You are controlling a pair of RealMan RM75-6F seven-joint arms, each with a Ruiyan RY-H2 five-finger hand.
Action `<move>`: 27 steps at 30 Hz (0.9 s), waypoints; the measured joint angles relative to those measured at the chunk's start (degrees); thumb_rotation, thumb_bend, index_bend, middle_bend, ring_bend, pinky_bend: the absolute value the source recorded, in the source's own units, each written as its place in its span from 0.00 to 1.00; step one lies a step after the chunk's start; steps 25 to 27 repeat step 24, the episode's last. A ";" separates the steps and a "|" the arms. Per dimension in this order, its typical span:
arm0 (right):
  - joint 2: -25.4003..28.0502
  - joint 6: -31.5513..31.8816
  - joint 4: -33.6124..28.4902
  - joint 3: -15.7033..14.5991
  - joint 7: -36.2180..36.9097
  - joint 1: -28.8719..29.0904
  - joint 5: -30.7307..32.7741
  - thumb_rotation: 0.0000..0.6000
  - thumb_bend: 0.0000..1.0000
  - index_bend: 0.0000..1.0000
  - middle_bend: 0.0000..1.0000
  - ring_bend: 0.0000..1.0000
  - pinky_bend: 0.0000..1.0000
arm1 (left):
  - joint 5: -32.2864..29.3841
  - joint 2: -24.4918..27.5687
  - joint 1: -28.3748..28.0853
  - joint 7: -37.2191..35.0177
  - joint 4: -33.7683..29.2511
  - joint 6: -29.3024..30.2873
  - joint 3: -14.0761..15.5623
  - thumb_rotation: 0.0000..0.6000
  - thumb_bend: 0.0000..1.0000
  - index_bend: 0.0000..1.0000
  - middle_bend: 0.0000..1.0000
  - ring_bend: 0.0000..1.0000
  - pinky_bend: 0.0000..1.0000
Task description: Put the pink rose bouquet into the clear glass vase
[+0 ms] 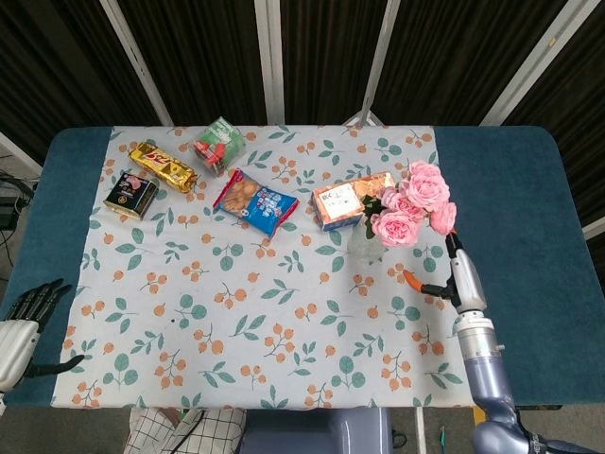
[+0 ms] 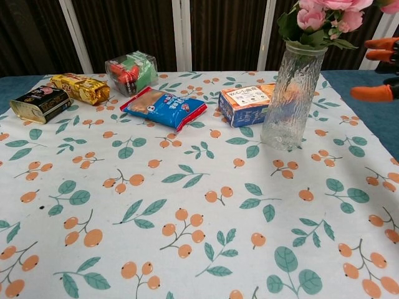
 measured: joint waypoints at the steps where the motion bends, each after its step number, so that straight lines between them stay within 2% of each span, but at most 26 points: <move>1: 0.58 -0.02 0.14 -0.40 -0.22 -0.35 -0.10 1.00 0.29 0.00 0.00 0.00 0.00 | -0.02 0.00 0.00 0.03 -0.04 -0.01 0.00 1.00 0.00 0.00 0.00 0.00 0.00; 6: 4.12 -0.23 0.08 -2.36 -0.83 -2.22 -0.90 1.00 0.29 0.00 0.00 0.00 0.00 | -0.66 0.09 0.03 -0.07 -0.20 -0.03 -0.26 1.00 0.00 0.00 0.00 0.00 0.00; 11: 8.04 2.18 0.79 -5.78 -5.09 -4.53 -6.31 1.00 0.29 0.00 0.00 0.00 0.00 | -0.79 0.04 0.12 0.11 0.07 0.41 -0.53 1.00 0.00 0.00 0.00 0.00 0.00; 17: 12.84 10.79 2.30 -12.45 -13.42 -9.93 -17.52 1.00 0.29 0.00 0.00 0.00 0.00 | -1.03 -0.12 0.28 0.59 0.47 1.39 -1.13 1.00 0.00 0.00 0.00 0.00 0.00; 21: 14.25 18.54 6.66 -16.91 -19.89 -14.55 -25.34 1.00 0.29 0.00 0.00 0.00 0.00 | -0.88 -0.57 0.39 1.97 1.02 1.87 -1.29 1.00 0.00 0.00 0.00 0.00 0.00; 24: 14.38 22.70 9.84 -18.97 -21.68 -17.47 -29.00 1.00 0.29 0.00 0.00 0.00 0.00 | -0.90 -1.05 0.49 3.16 1.40 2.18 -1.43 1.00 0.00 0.00 0.00 0.00 0.00; 27: 14.38 22.70 9.84 -18.97 -21.68 -17.47 -29.00 1.00 0.29 0.00 0.00 0.00 0.00 | -0.90 -1.05 0.49 3.16 1.40 2.18 -1.43 1.00 0.00 0.00 0.00 0.00 0.00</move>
